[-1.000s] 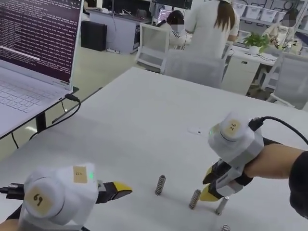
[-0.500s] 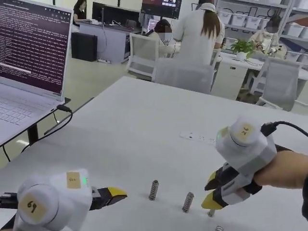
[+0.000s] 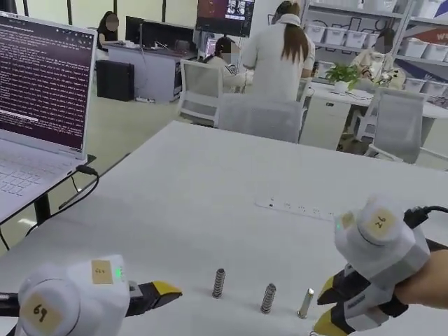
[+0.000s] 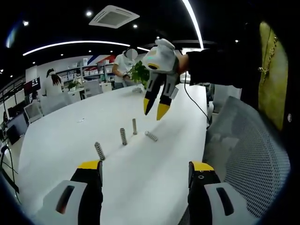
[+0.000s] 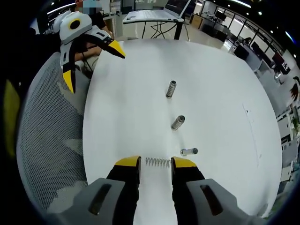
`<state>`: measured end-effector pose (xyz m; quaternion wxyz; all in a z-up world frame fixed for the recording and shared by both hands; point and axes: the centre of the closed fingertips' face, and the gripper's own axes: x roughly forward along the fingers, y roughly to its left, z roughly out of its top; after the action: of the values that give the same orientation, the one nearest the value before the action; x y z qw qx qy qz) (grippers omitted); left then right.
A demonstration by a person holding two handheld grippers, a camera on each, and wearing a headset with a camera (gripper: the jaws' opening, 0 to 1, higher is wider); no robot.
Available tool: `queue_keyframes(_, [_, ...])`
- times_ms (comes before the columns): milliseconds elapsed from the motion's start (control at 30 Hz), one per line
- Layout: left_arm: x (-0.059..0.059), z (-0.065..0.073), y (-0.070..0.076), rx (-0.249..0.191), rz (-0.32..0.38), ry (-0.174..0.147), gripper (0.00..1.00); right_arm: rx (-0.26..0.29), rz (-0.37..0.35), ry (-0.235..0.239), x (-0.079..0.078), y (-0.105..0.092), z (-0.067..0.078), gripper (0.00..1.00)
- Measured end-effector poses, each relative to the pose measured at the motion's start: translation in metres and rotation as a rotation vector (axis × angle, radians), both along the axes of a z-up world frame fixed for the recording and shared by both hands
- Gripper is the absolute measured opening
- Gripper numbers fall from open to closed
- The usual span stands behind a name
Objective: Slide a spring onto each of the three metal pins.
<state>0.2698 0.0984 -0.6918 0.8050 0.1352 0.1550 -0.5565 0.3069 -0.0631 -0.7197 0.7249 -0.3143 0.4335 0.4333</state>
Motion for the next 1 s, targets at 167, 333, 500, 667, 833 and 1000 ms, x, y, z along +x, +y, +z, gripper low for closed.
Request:
queue_keyframes(167, [-0.002, 0.0, 0.0, 0.005, 0.0, 0.002, 0.71, -0.003, -0.027, 0.016, -0.001, -0.012, -0.012, 0.23])
queue_keyframes(333, [-0.002, 0.001, 0.0, 0.008, 0.005, 0.005, 0.7, -0.003, -0.053, 0.035, 0.0, -0.022, -0.027, 0.23])
queue_keyframes(500, [-0.002, 0.001, 0.0, 0.012, 0.011, 0.007, 0.7, -0.008, -0.072, 0.037, 0.005, -0.032, -0.041, 0.22])
queue_keyframes(667, [-0.002, 0.001, 0.001, 0.017, 0.018, 0.011, 0.7, -0.018, -0.077, 0.048, 0.011, -0.037, -0.053, 0.23])
queue_keyframes(833, [-0.001, 0.0, 0.004, 0.02, 0.029, 0.016, 0.69, -0.011, -0.081, 0.045, 0.018, -0.034, -0.061, 0.23])
queue_keyframes(1000, [0.0, -0.001, 0.005, 0.021, 0.037, 0.02, 0.69, -0.005, -0.08, 0.052, 0.021, -0.032, -0.066, 0.23])
